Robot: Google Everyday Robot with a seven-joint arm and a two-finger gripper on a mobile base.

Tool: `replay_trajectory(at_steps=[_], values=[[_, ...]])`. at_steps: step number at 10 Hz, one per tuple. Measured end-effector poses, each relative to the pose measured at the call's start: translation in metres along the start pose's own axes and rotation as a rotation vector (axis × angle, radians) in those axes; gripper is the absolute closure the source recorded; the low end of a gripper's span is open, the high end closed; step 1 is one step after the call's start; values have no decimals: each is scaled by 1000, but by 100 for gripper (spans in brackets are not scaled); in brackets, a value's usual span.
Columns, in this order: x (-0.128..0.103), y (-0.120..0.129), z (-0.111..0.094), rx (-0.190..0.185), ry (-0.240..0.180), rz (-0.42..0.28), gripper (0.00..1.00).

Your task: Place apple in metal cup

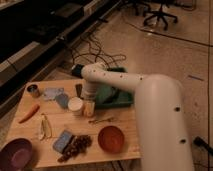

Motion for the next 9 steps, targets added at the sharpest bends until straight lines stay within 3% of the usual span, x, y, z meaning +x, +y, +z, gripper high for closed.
replay_trajectory(at_steps=[5,9], values=[[7,7,27,-56,11,19,22],[9,10,32,-82,20,29,60]])
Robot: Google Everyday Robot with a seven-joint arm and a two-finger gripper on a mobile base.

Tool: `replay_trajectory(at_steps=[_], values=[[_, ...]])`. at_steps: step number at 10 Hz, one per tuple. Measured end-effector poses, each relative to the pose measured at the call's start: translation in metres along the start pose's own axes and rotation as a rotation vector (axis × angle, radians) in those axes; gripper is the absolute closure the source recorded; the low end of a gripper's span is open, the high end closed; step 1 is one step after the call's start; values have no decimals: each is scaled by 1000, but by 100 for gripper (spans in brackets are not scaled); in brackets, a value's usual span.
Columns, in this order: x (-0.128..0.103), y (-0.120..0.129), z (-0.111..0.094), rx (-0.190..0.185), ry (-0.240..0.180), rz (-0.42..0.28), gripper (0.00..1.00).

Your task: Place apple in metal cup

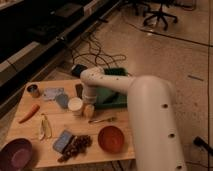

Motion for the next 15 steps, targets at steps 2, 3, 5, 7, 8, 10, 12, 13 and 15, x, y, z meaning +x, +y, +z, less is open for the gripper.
replay_trajectory(at_steps=[2,3,5,7,8,10,12,13,15], values=[[-3,2,-15,17,11,-16,79],[-4,3,-31,28,34,-5,91],[-14,2,-64,43,73,19,100],[-22,0,-117,67,116,59,100],[-25,-2,-138,81,125,74,100],[-32,-13,-186,152,95,111,100],[-38,-17,-208,235,62,131,100],[-44,-18,-214,272,33,132,100],[-36,-15,-215,315,-43,145,100]])
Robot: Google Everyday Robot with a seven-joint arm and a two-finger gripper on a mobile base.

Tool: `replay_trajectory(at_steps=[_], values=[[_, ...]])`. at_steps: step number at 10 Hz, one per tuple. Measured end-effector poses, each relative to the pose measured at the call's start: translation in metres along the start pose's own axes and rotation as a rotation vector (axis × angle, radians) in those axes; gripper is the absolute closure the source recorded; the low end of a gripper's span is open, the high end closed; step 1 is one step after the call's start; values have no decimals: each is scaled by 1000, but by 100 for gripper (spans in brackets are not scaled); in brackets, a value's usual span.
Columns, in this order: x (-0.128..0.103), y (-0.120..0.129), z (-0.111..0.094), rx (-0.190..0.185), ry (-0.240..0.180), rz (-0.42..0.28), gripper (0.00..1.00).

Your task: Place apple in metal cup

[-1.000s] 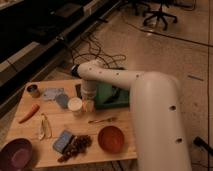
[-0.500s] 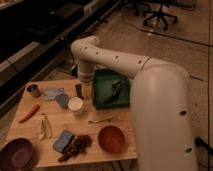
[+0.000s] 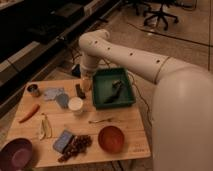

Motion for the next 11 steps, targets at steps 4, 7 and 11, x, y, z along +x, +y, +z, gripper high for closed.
replay_trajectory(at_steps=[4,7,11], values=[[-2,1,1,0,-12,-2,100],[-4,1,2,-1,-13,-6,100],[-28,-15,3,11,-56,-104,100]])
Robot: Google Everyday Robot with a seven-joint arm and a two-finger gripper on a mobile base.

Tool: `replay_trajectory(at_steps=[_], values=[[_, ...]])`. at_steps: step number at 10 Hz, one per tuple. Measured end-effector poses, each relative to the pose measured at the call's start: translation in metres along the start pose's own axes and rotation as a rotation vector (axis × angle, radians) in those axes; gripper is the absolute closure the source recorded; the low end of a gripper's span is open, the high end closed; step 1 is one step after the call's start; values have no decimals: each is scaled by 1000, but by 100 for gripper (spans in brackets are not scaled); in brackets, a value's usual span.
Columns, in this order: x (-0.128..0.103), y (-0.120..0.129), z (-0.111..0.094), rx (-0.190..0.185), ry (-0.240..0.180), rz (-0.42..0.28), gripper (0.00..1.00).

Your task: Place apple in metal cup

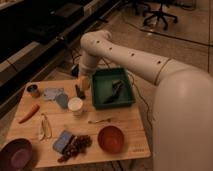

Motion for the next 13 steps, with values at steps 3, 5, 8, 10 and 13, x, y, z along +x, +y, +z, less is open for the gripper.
replay_trajectory(at_steps=[3,5,8,10,13], values=[[-53,-45,15,17,-102,-120,100],[-90,-82,35,23,-217,-162,100],[-134,-120,75,13,-360,-199,100],[-147,-128,103,-9,-401,-217,100],[-163,-120,139,-3,-412,-262,100]])
